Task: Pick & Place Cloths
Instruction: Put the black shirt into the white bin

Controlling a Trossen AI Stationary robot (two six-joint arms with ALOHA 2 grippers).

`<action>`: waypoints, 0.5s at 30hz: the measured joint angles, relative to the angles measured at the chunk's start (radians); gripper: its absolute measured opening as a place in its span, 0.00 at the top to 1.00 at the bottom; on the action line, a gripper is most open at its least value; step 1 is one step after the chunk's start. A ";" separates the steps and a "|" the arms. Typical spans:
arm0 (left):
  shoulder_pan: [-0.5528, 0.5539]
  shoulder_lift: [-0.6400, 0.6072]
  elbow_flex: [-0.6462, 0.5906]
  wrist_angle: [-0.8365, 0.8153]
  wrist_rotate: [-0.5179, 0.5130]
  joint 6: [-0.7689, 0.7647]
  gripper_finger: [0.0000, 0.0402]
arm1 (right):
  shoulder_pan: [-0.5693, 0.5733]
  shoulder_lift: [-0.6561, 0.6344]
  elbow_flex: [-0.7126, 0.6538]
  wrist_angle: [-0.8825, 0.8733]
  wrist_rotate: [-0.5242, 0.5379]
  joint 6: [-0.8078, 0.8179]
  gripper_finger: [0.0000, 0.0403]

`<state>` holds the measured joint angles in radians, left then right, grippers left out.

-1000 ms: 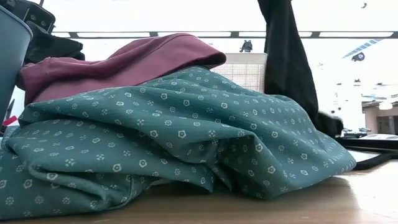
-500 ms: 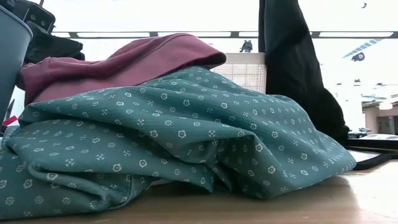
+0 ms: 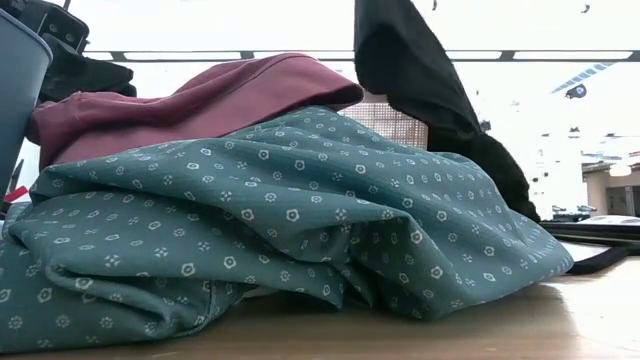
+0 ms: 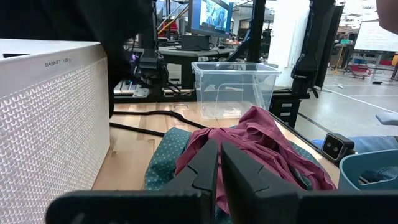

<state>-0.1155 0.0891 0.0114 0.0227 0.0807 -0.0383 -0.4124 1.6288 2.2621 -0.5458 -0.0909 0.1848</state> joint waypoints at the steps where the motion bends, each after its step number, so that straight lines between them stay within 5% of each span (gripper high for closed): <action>1: 0.000 0.000 0.000 0.000 0.000 0.000 0.94 | 0.000 0.031 0.016 -0.030 -0.003 -0.006 0.96; 8: 0.000 0.000 0.000 0.000 0.000 0.000 0.94 | 0.000 0.201 0.056 -0.136 -0.025 -0.039 0.92; 15: 0.000 0.000 0.000 0.000 0.000 0.000 0.94 | -0.020 0.274 0.058 -0.260 -0.024 -0.050 0.75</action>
<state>-0.1154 0.0887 0.0116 0.0227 0.0807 -0.0380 -0.4323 1.9032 2.3199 -0.8055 -0.1151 0.1345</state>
